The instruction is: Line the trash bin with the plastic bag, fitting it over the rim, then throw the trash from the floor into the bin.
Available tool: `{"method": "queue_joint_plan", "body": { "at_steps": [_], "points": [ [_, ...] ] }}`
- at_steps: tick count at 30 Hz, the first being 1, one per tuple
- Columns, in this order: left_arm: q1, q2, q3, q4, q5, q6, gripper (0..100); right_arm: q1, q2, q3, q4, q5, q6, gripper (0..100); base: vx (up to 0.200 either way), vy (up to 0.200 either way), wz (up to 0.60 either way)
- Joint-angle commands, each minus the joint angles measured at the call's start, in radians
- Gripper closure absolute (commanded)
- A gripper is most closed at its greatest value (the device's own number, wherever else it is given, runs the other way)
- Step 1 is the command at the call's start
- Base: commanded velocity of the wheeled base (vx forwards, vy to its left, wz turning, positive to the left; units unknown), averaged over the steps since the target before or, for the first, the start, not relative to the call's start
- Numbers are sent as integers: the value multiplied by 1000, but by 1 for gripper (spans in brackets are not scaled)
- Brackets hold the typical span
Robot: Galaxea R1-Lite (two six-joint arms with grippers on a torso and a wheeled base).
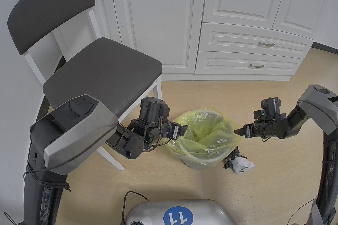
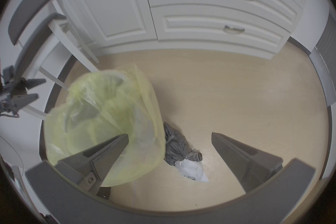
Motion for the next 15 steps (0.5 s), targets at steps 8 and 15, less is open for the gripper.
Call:
{"method": "queue_joint_plan", "body": {
  "at_steps": [8,15],
  "points": [
    [-74,57,-67,16,1,1,0,-30,217,-116,68,6,-7,0,0,0,0],
    [-103,131,-190,99,2,2,0,-15,216,-127,100,6,-4,0,0,0,0]
  ]
}}
